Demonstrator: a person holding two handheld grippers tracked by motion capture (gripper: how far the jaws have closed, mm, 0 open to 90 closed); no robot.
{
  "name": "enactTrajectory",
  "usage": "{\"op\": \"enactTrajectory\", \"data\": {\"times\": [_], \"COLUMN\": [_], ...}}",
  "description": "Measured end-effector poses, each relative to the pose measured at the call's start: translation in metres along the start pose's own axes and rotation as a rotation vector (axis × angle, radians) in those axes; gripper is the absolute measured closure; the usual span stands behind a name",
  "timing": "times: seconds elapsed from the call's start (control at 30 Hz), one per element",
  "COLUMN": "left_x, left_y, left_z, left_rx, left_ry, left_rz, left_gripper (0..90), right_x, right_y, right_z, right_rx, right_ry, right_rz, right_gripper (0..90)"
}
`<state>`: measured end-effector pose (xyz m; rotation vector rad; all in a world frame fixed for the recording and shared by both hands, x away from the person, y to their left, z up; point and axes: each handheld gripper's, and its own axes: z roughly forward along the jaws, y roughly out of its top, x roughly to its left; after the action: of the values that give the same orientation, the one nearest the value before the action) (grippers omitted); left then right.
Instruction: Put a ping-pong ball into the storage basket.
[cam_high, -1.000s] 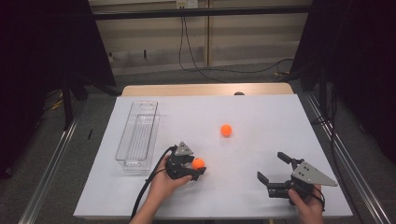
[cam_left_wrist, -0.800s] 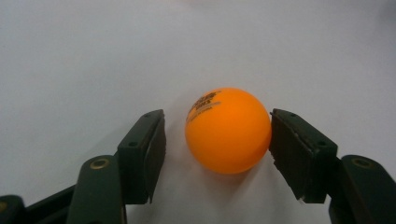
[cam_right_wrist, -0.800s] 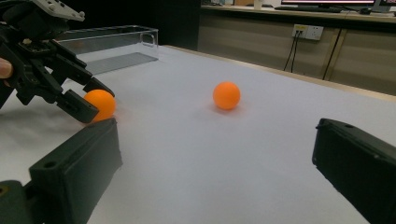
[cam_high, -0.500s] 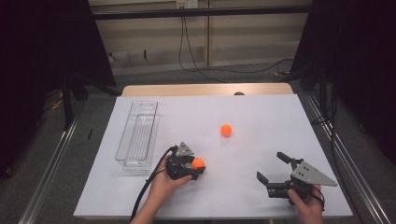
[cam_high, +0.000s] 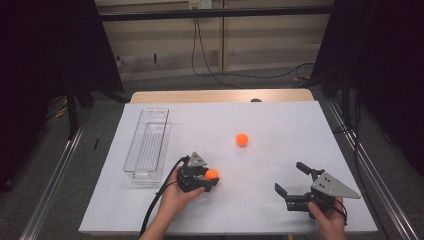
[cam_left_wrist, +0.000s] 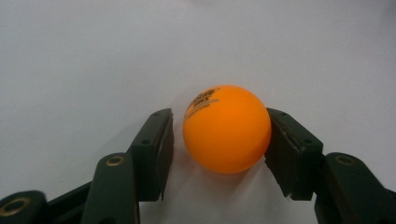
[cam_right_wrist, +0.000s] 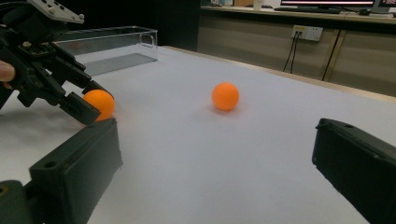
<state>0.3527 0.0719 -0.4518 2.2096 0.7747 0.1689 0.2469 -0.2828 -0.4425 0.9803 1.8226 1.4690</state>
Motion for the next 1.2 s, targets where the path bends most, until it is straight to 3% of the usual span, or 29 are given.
{"op": "enactTrajectory", "data": {"times": [0.7, 0.87, 1.2], "left_x": [0.0012, 0.0018, 0.0044], "left_y": [-0.0005, 0.0004, 0.0022], "left_z": [-0.0009, -0.0016, -0.0076], "left_rx": [-0.003, 0.001, -0.022], "left_ry": [0.005, -0.012, -0.014], "left_rz": [-0.017, -0.03, -0.038], "left_gripper": [50.6, 50.8, 50.8], "right_x": [-0.0015, -0.0012, -0.0009], "right_y": [-0.0011, -0.0012, -0.0014], "right_z": [-0.001, -0.0012, -0.0024], "right_rx": [0.002, 0.003, -0.002], "right_ry": [-0.012, -0.013, -0.012], "right_rz": [0.005, 0.005, 0.004], "right_gripper": [0.8, 0.8, 0.8]}}
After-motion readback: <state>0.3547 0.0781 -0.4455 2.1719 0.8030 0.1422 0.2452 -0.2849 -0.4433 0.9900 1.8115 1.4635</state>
